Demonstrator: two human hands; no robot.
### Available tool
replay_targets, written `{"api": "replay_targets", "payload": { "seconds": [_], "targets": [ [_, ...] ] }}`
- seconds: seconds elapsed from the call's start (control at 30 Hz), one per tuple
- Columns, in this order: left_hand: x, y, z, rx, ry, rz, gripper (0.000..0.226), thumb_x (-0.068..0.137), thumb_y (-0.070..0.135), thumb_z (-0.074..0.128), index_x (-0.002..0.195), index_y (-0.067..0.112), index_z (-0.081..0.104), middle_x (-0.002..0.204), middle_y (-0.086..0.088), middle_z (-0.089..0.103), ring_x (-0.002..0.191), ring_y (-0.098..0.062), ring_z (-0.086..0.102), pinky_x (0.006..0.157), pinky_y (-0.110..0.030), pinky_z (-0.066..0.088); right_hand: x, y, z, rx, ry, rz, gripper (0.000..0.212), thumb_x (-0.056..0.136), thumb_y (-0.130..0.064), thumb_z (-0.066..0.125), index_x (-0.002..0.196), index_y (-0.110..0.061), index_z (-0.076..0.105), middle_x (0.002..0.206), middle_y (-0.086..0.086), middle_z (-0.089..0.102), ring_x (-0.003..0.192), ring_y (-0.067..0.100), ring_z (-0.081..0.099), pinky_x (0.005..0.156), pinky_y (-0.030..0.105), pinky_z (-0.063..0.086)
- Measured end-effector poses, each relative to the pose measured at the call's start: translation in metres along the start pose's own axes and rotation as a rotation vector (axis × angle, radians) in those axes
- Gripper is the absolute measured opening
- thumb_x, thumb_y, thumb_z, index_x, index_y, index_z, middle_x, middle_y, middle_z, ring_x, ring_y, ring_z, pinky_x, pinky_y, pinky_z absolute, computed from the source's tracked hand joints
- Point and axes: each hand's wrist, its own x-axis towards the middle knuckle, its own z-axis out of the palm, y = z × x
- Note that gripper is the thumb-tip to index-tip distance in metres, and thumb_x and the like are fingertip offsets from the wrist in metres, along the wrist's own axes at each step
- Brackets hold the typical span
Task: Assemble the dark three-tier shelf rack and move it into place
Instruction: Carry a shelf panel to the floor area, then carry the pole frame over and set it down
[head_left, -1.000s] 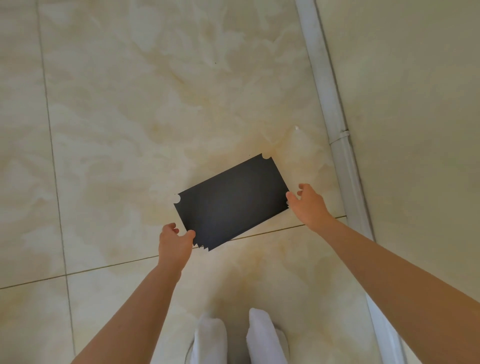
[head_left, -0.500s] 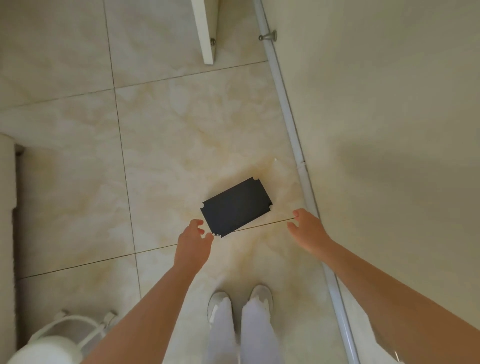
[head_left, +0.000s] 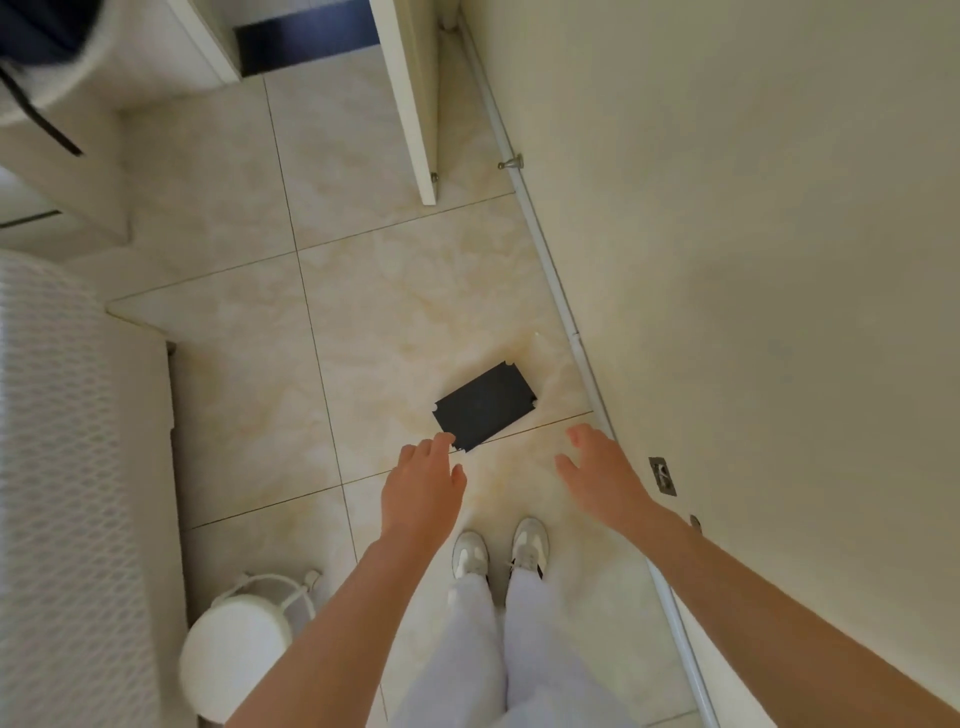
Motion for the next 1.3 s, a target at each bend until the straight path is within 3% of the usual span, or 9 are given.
{"api": "replay_targets", "payload": {
  "seconds": [0.3,0.47,0.63,1.07,1.3],
  "targets": [
    [-0.078,-0.004,-0.027,0.129,-0.012,0.115,0.037,0.106,0.027,0.041,0.142,0.023,0.045,0.125,0.007,0.062,0.118,-0.013,0.05,0.087,-0.025,0.047,-0.105,-0.003,-0.005,-0.028,0.154,0.039,0.048,0.101,-0.026,0.046,0.146,-0.01,0.038,0.143,0.009,0.047,0.132,0.026,0.043,0.105,0.035,0.039],
    [-0.1,-0.024,-0.034,0.358,-0.057,0.351,0.033,0.106,0.028,0.036,0.136,0.022,0.049,0.124,0.007,0.061,0.113,-0.014,0.051,0.087,-0.025,0.043,-0.153,0.008,0.015,-0.226,0.285,0.112,0.043,0.102,-0.028,0.04,0.142,-0.012,0.039,0.136,0.006,0.051,0.127,0.024,0.044,0.096,0.03,0.039],
    [-0.102,-0.055,-0.045,0.494,-0.11,0.579,0.033,0.107,0.025,0.033,0.136,0.02,0.049,0.125,0.005,0.06,0.116,-0.017,0.05,0.092,-0.027,0.043,-0.201,0.013,0.053,-0.217,0.367,0.214,0.04,0.102,-0.029,0.041,0.138,-0.013,0.042,0.131,0.004,0.054,0.124,0.022,0.046,0.098,0.028,0.041],
    [-0.179,-0.054,-0.032,0.65,-0.177,0.997,0.032,0.107,0.027,0.035,0.136,0.022,0.048,0.125,0.007,0.06,0.115,-0.013,0.051,0.095,-0.025,0.045,-0.371,0.015,0.189,0.057,0.489,0.541,0.044,0.104,-0.03,0.039,0.145,-0.014,0.037,0.141,0.002,0.049,0.135,0.021,0.038,0.106,0.029,0.039],
    [-0.299,-0.058,0.025,0.712,-0.242,1.286,0.033,0.107,0.027,0.034,0.136,0.023,0.049,0.124,0.008,0.061,0.115,-0.015,0.052,0.09,-0.026,0.043,-0.489,0.032,0.288,0.225,0.599,0.698,0.044,0.103,-0.031,0.041,0.144,-0.014,0.038,0.14,0.003,0.049,0.134,0.021,0.038,0.104,0.028,0.04]
  ]
}}
